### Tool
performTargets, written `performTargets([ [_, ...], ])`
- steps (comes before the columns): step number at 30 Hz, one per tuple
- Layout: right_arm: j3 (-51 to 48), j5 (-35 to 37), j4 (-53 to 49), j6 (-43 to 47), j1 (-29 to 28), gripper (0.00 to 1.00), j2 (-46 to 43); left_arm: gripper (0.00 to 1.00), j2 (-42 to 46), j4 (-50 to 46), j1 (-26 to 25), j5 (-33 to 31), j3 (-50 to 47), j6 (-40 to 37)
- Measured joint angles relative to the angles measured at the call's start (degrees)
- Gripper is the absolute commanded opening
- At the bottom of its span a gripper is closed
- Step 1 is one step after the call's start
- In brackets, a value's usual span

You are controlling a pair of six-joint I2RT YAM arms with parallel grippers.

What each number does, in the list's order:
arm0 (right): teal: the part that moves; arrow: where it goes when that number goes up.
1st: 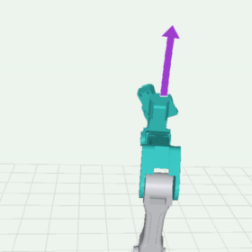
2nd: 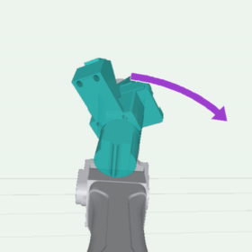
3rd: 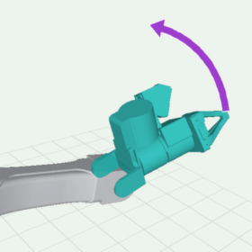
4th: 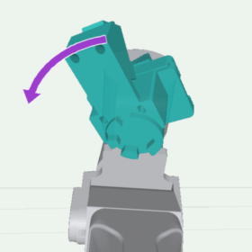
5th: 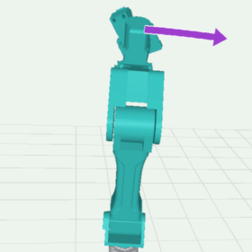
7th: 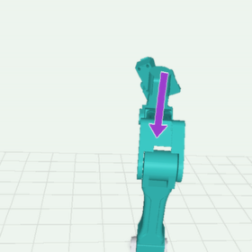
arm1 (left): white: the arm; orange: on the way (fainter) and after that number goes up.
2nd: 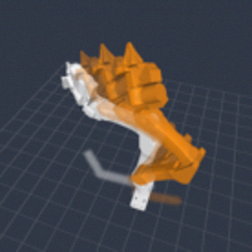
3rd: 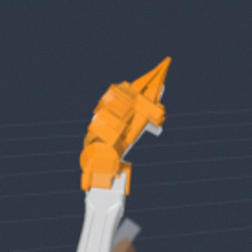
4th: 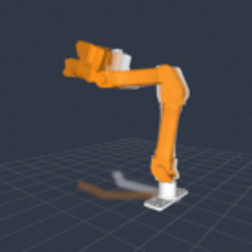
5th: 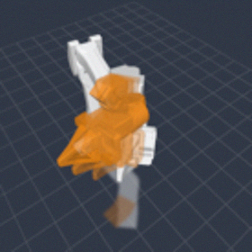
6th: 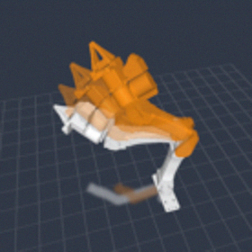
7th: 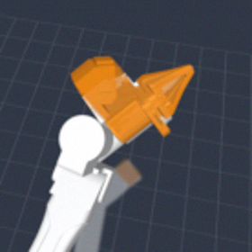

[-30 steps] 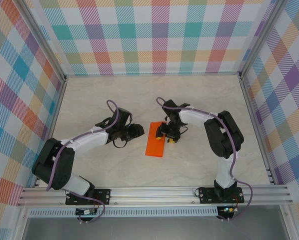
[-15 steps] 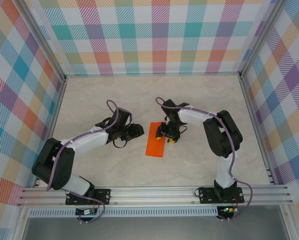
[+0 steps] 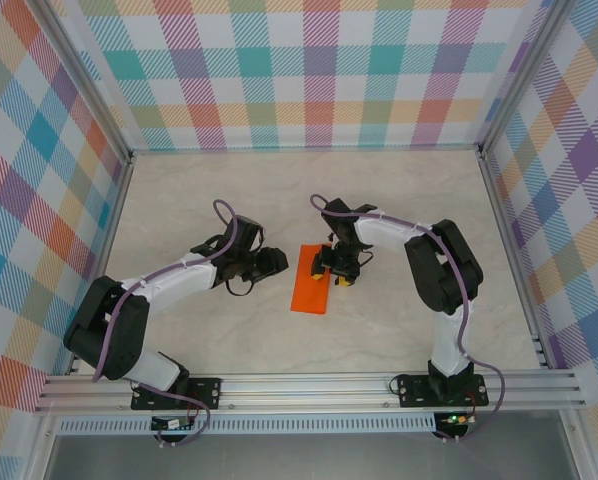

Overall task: Fold a paper plane with a square sheet of paper (pick it up from the middle)
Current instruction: Hold the square sheet of paper at the center of the table.

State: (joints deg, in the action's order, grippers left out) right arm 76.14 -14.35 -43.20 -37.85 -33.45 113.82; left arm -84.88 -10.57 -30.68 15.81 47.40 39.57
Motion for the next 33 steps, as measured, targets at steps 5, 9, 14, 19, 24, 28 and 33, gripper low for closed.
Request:
performTargets([
  [5,0.1,0.0,-0.1,0.0,0.0,0.61,0.0,0.41,0.0,0.0,0.0,0.5,0.0,-0.2],
  [9,0.1,0.1,-0.2,0.0,0.0,0.61,0.1,0.36,0.0,0.1,0.0,1.7,0.0,-0.3],
  [14,0.2,0.2,-0.4,0.0,0.0,0.61,0.2,0.24,-0.4,0.2,0.0,3.0,0.0,-0.6],
  [19,0.4,0.2,-0.5,0.0,0.0,0.61,0.3,0.19,-3.4,0.3,-0.3,4.1,0.8,-0.4],
  [24,0.5,0.2,-0.6,0.3,0.0,0.61,0.5,0.13,-6.6,0.4,-1.4,5.0,2.8,-0.4],
  [28,0.6,0.2,-0.8,0.6,0.0,0.61,0.5,0.03,-9.2,0.9,-2.2,5.7,4.8,-0.4],
  [33,0.6,0.2,-0.9,0.7,0.0,0.61,0.5,0.0,-12.7,1.9,-2.9,6.1,6.8,-0.2],
])
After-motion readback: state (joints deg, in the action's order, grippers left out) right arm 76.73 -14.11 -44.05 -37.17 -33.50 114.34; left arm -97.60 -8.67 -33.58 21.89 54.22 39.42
